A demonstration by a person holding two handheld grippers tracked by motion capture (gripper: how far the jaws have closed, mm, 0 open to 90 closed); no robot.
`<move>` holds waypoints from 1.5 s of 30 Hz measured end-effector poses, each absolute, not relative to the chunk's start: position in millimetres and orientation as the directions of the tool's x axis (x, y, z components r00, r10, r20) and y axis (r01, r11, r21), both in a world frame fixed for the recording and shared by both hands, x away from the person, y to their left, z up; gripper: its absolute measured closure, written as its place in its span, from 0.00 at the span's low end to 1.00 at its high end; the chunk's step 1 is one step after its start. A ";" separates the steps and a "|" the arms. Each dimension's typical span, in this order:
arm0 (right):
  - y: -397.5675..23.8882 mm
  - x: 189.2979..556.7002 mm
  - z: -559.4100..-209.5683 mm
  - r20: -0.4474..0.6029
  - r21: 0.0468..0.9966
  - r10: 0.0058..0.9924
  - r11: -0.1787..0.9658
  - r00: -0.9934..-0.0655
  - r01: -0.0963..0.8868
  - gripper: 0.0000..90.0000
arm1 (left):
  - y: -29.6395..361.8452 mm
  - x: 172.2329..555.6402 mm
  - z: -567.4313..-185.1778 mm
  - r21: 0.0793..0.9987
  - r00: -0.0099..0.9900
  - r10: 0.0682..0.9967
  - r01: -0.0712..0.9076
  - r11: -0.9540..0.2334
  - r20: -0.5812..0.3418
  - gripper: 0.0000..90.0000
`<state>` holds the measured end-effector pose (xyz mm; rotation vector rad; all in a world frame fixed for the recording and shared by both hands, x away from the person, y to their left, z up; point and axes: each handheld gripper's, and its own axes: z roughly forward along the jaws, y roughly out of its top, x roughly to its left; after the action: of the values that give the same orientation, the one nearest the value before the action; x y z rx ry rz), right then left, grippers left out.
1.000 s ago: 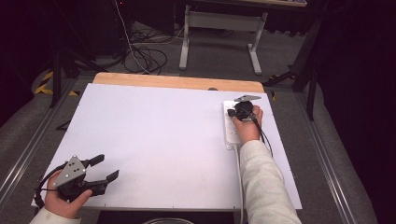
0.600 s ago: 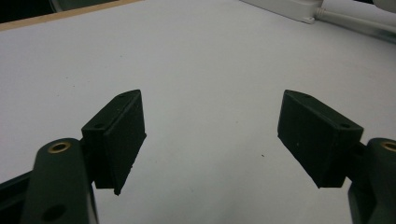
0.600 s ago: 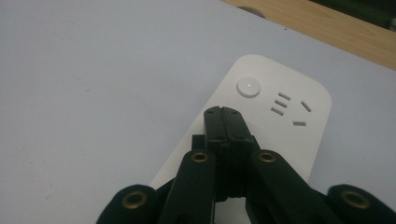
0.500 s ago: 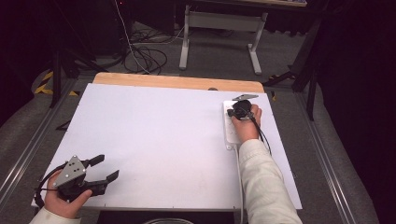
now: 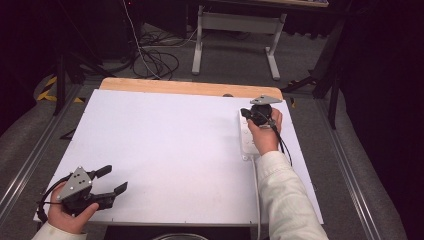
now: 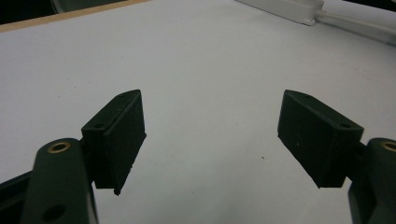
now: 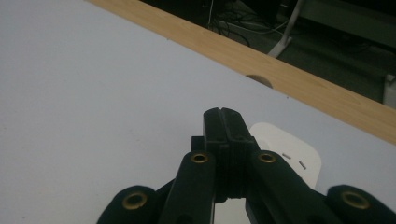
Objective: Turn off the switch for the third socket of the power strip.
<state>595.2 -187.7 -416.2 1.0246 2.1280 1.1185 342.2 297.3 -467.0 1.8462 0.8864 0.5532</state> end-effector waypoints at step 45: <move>-212.1 482.8 -360.7 -0.039 0.909 0.707 0.318 -0.706 0.269 0.28 | 295.1 343.1 -467.1 0.901 0.646 0.762 0.349 -0.259 -0.031 0.18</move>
<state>482.8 -212.1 -360.7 0.8629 2.1574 1.3625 343.1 295.1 -467.1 1.8587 0.8832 0.5146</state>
